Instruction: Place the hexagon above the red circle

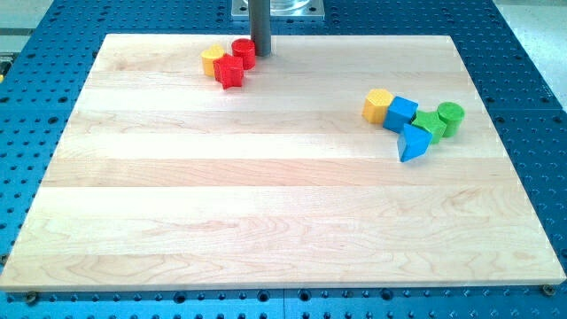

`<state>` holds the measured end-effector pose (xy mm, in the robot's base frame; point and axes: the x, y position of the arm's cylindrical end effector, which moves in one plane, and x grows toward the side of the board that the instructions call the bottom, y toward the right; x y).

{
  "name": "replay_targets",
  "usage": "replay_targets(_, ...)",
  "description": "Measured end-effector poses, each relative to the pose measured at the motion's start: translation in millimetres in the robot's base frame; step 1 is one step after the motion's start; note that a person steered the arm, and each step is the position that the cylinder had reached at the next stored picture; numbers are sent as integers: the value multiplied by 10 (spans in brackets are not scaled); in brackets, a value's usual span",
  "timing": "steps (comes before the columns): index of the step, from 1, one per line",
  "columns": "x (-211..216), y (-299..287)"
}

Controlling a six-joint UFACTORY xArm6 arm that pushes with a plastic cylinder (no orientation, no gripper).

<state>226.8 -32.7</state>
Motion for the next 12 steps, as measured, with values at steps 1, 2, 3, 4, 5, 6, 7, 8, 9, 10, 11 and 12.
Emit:
replay_targets(1,0,-99)
replay_targets(2,-1,-202)
replay_targets(3,76,1099)
replay_targets(4,445,2603)
replay_targets(5,1071,3277)
replay_targets(6,1465,2861)
replay_targets(7,1717,2845)
replay_targets(8,1903,2380)
replay_targets(9,2142,1369)
replay_targets(10,2020,1970)
replay_targets(11,1988,2590)
replay_targets(12,1470,1693)
